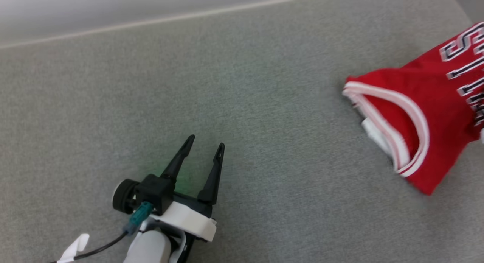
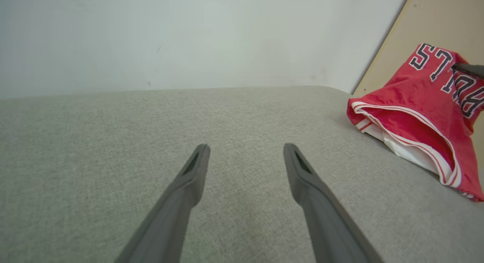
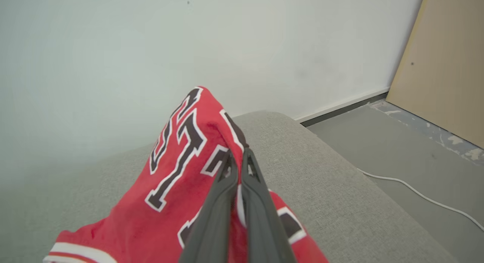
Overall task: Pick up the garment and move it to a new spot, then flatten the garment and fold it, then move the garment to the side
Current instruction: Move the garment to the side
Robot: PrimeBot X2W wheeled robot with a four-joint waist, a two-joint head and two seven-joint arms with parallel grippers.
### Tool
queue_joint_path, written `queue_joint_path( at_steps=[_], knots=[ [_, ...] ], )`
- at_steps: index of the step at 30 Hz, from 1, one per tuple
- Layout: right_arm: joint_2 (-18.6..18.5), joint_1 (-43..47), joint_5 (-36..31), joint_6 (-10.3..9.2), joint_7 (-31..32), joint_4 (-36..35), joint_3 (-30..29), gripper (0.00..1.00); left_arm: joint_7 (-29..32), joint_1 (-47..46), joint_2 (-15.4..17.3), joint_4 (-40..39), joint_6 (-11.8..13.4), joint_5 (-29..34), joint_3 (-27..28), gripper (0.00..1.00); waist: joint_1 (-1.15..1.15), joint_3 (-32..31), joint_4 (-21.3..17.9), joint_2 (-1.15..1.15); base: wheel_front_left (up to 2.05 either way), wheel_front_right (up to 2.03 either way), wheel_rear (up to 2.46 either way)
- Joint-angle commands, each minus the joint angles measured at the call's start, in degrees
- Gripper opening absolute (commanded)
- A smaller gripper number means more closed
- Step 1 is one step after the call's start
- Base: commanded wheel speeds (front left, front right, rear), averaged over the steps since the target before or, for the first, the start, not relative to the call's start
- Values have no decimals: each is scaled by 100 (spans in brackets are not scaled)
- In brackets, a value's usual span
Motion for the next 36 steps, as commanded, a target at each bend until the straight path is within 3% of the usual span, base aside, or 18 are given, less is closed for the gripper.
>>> queue_joint_path(
  at_steps=[1,9,16,17,18,28,36],
  knots=[
    [-192,-202,41,-11,-98,202,-72,0,0,-96,47,-4,-14,60,19,100,-1,229,143,0,0,0,0],
    [-652,-744,94,-11,-194,1169,-150,0,1,-197,117,-10,-26,150,63,100,-1,507,210,0,0,0,0],
    [-719,-1140,-151,-11,-320,2218,-96,0,4,-286,113,8,-32,206,34,100,-1,588,249,0,0,0,0],
    [-693,-1185,-206,-11,-341,2379,-87,25,4,-300,108,4,-34,206,28,100,-1,566,254,0,0,0,0],
    [-669,-1232,-234,-11,-379,2479,-65,100,3,-307,101,-3,-37,203,19,100,-1,535,259,0,0,0,0],
    [-531,-1360,-891,-11,-625,2879,220,100,1,-87,-1,-27,-33,25,-39,100,-1,-140,308,0,0,0,0],
    [-303,-989,-1177,-11,-652,1931,529,100,1,283,-54,-85,33,-210,105,100,-1,-1048,535,0,0,0,0]
  ],
)
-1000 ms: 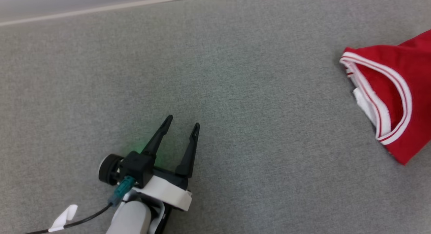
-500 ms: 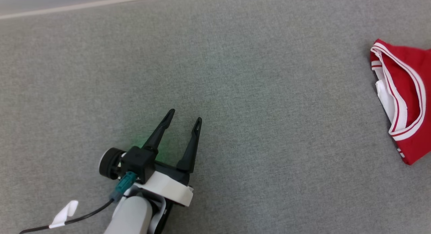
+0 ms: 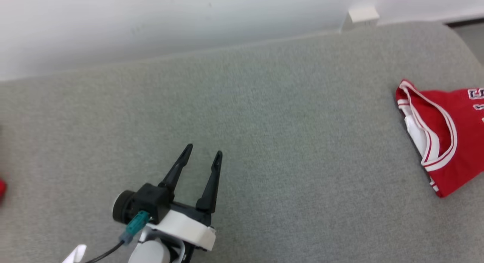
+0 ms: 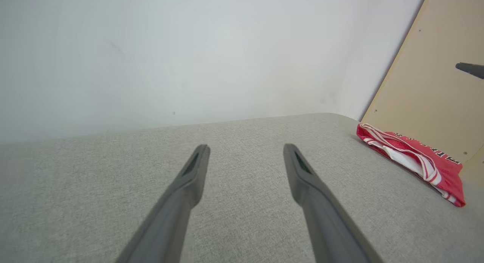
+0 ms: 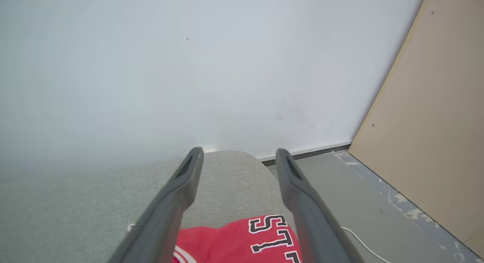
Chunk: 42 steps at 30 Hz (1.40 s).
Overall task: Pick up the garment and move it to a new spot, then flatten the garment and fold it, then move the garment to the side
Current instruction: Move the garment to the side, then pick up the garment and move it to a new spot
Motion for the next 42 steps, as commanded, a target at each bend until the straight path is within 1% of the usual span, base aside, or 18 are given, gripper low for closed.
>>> queue_joint_path(
  at_steps=[1,5,6,7,8,12,16,18,20,24,28,33,37,42],
  knots=[
    [99,340,85,-12,-15,-322,25,100,2,184,3,-25,29,-131,84,100,0,-540,205,0,0,0,0],
    [199,772,258,-11,-16,-1149,228,100,2,438,-4,-56,69,-163,267,100,0,-976,388,0,0,0,0],
    [199,772,258,-11,-16,-1149,228,100,2,438,-4,-56,69,-163,267,100,0,-976,388,0,0,0,0],
    [182,1073,294,-11,-16,-1566,366,100,2,567,-6,-71,82,-184,367,100,0,-1144,482,0,0,0,0],
    [182,1073,294,-11,-16,-1566,366,100,2,567,-6,-71,82,-184,367,100,0,-1144,482,0,0,0,0],
    [107,1683,363,-11,-17,-2412,462,100,2,785,5,-103,87,-200,610,100,0,-1406,679,0,0,0,0],
    [109,2463,363,-11,-16,-3196,301,100,2,964,2,-156,88,-214,827,100,0,-1545,851,0,0,0,0],
    [138,2813,251,-12,-18,-3560,120,100,3,1054,-1,-171,84,-214,923,100,0,-1593,915,0,0,0,0],
    [266,3227,143,-12,-17,-3904,-124,100,2,1155,-2,-166,82,-217,1030,100,0,-1645,968,0,0,0,0],
    [567,4011,-364,-11,-9,-4494,-535,100,2,1354,-14,-148,103,-261,1229,100,0,-1718,1046,0,0,0,0],
    [925,4702,-855,-12,-9,-4921,-883,100,2,1514,-22,-131,94,-277,1338,100,0,-1751,1080,0,0,0,0],
    [1342,5279,-1169,-11,-9,-5263,-1132,100,2,1694,-27,-126,138,-263,1443,100,0,-1766,1022,0,0,0,0],
    [1570,5489,-1315,-11,-10,-5343,-1197,100,2,1795,-28,-137,159,-332,1467,100,0,-1760,963,0,0,0,0],
    [1744,5581,-1448,-11,-10,-5375,-1252,100,2,1845,-30,-172,228,-431,1470,100,0,-1768,910,0,0,0,0]
  ],
)
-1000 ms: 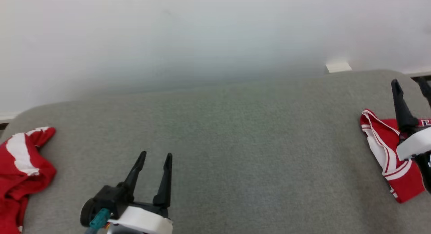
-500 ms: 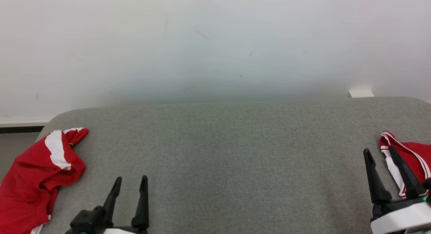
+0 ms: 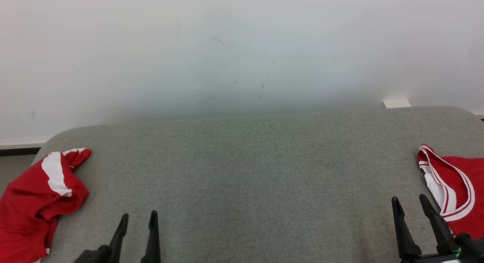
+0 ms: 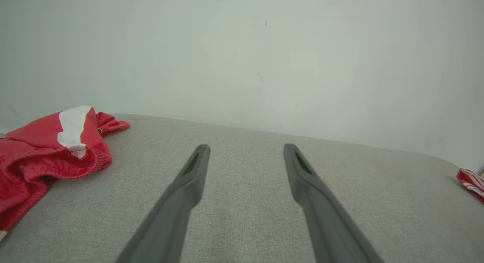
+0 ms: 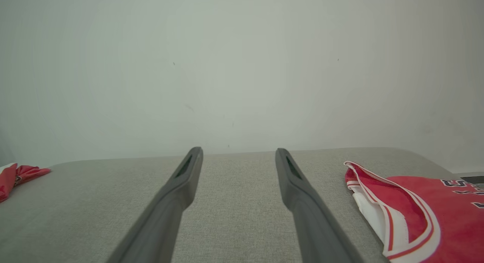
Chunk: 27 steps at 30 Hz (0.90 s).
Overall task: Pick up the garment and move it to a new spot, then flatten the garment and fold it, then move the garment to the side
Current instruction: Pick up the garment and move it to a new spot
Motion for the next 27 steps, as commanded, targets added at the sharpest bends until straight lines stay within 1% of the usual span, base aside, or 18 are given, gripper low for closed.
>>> queue_joint_path(
  at_steps=[1,16,21,27],
  knots=[
    [40,52,-63,-10,4,-36,-7,100,1,52,16,-40,28,-89,-3,100,1,5,-15,0,0,0,0],
    [76,-24,-48,-10,3,59,100,100,1,-43,16,-71,62,-68,-107,100,1,-8,-14,0,0,0,0],
    [97,-28,-15,-10,3,66,140,100,1,-111,17,-59,52,9,-94,100,1,-4,210,0,0,0,0],
    [154,-71,20,-10,3,95,268,100,1,-89,17,23,121,113,44,100,1,22,688,0,0,0,0]
  ],
)
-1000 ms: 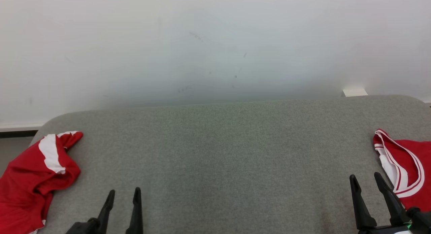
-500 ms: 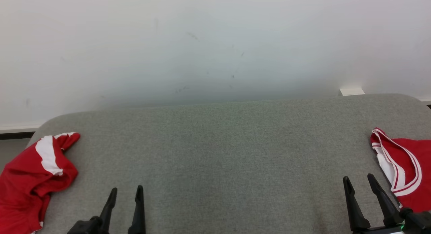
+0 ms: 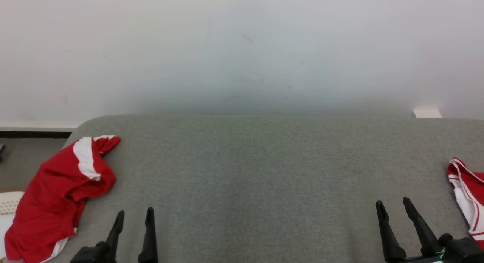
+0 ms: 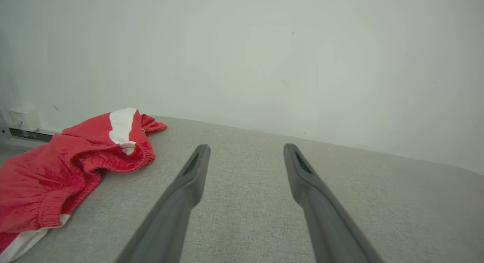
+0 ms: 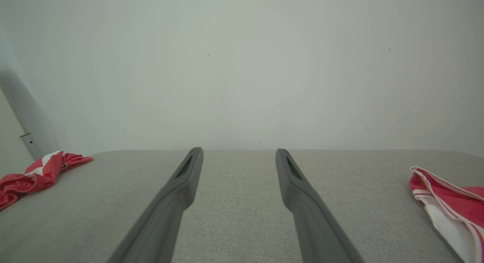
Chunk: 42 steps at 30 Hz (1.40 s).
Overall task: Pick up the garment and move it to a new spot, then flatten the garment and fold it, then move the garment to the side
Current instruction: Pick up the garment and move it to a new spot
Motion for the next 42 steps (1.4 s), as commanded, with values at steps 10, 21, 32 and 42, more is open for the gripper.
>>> queue_joint_path(
  at_steps=[10,21,32,42],
  knots=[
    [185,-176,107,-11,3,106,398,100,1,-31,21,76,61,190,249,100,0,72,1211,0,0,0,0],
    [184,-249,199,-10,3,144,631,100,1,-90,21,173,41,233,377,100,0,147,2032,0,0,0,0],
    [219,-362,194,-11,3,132,699,100,1,-260,34,309,-1,252,468,100,0,180,2203,0,0,0,0],
    [99,-485,147,-11,3,-62,582,100,1154,-1409,472,355,-139,-141,623,100,0,406,1738,0,0,0,0]
  ],
)
